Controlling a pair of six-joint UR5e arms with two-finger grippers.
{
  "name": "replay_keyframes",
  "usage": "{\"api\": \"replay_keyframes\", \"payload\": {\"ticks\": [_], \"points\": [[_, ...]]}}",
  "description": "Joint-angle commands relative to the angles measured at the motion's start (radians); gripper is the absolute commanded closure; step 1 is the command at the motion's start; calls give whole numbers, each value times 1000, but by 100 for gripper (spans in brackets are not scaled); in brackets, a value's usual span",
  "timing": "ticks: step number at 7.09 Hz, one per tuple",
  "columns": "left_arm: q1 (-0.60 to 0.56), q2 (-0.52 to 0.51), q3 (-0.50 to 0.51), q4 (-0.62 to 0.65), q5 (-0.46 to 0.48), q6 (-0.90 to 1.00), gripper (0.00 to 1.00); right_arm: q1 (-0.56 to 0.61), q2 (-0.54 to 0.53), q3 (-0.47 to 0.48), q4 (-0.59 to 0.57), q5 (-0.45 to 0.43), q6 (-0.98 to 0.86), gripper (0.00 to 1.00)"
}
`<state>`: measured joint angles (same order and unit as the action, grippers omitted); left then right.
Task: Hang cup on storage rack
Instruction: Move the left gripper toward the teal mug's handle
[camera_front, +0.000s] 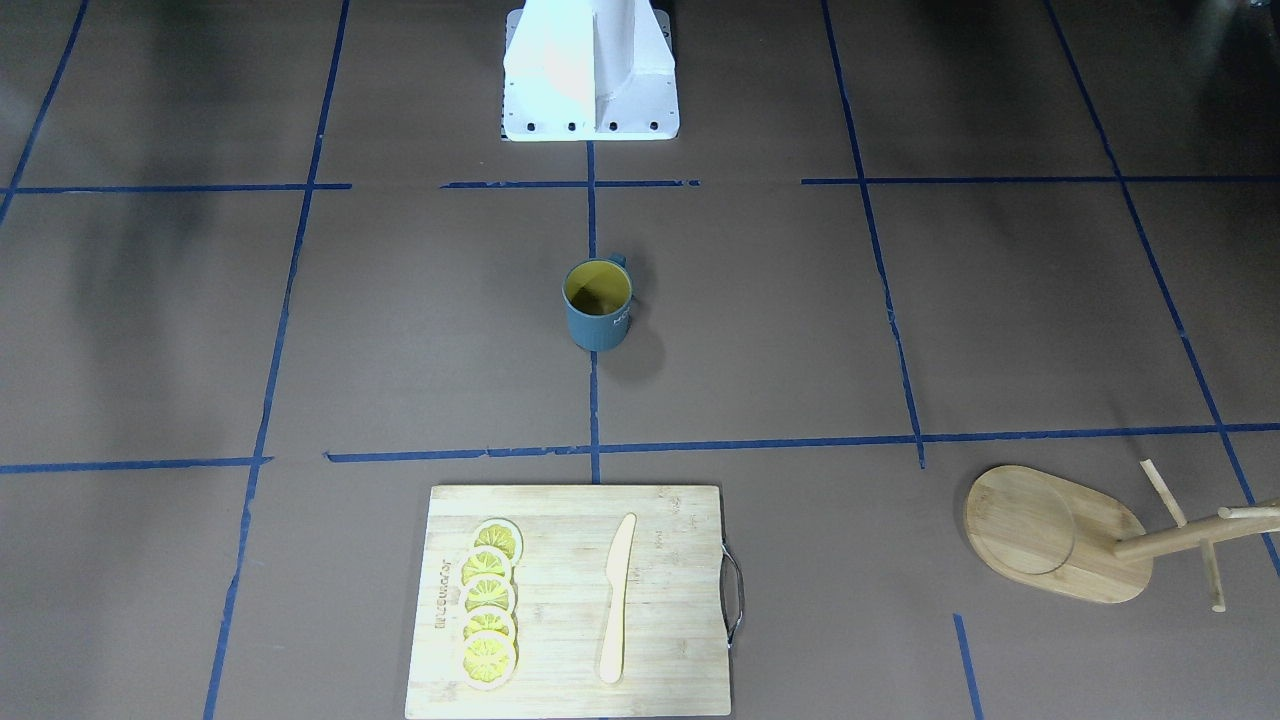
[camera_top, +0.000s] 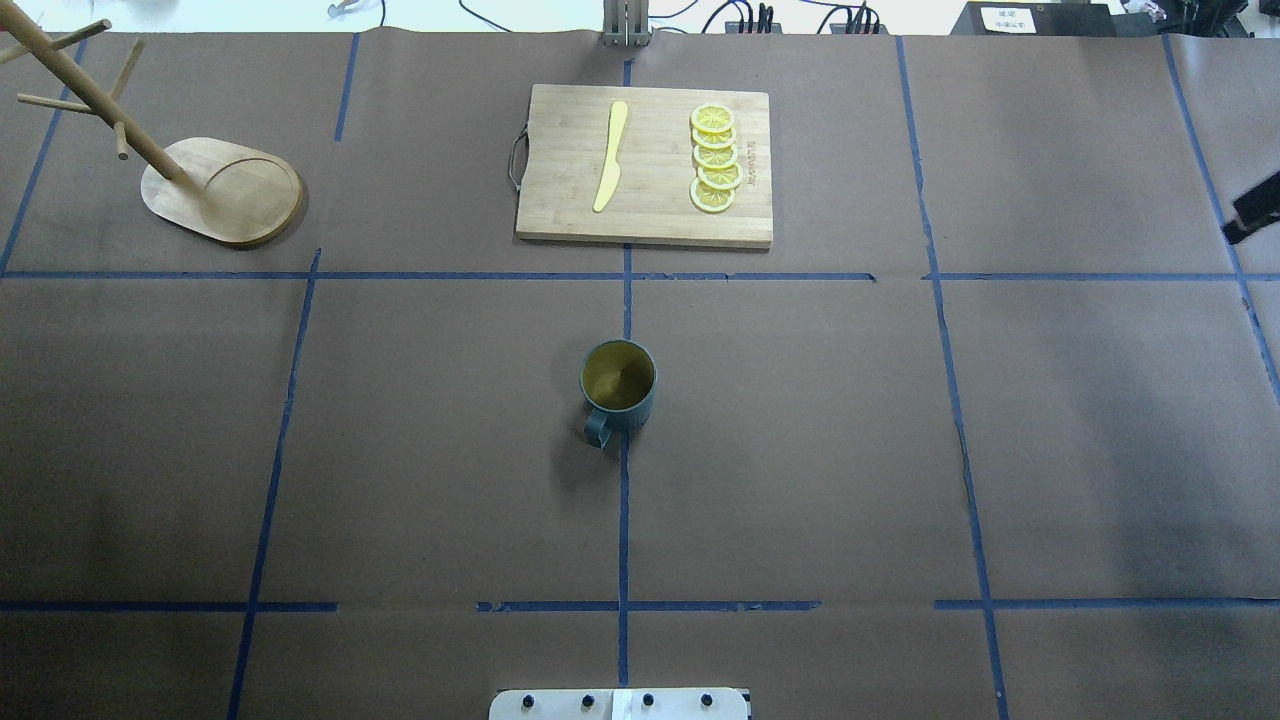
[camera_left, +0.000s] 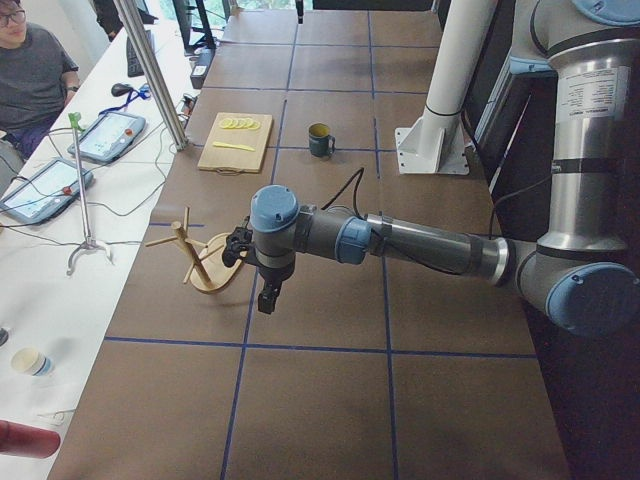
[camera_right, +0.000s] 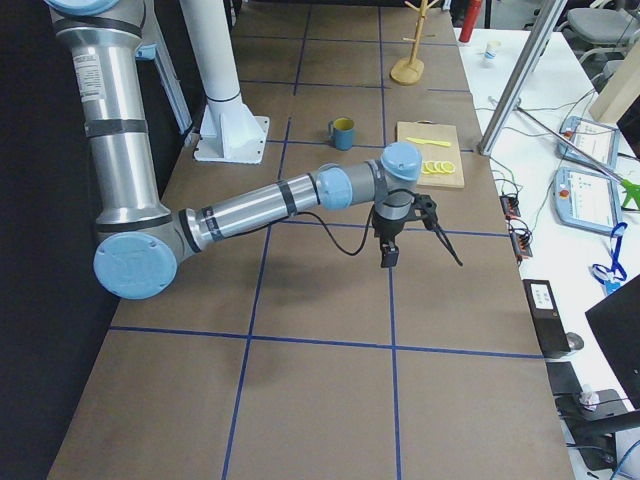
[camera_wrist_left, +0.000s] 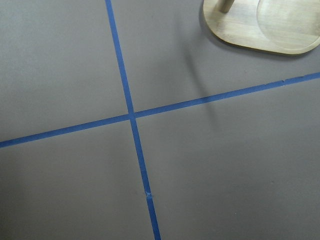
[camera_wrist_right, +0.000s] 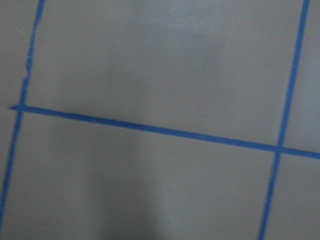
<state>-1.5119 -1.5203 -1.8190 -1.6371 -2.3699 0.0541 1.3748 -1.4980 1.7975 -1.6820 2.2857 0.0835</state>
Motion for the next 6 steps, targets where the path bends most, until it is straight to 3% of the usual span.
{"api": "replay_keyframes", "payload": {"ticks": [1,3,4,6], "points": [[114,6,-26,-264,1,-3,0,148,-183,2,7,-8,-278,0],[295,-17,-31,-467,1,-23,0,170,-246,13,10,-5,-281,0],[368,-47,-28,-624,21,-200,0,171,-246,14,10,-2,-269,0],[654,-96,-26,-930,316,-542,0,170,-246,13,8,1,-266,0]]}}
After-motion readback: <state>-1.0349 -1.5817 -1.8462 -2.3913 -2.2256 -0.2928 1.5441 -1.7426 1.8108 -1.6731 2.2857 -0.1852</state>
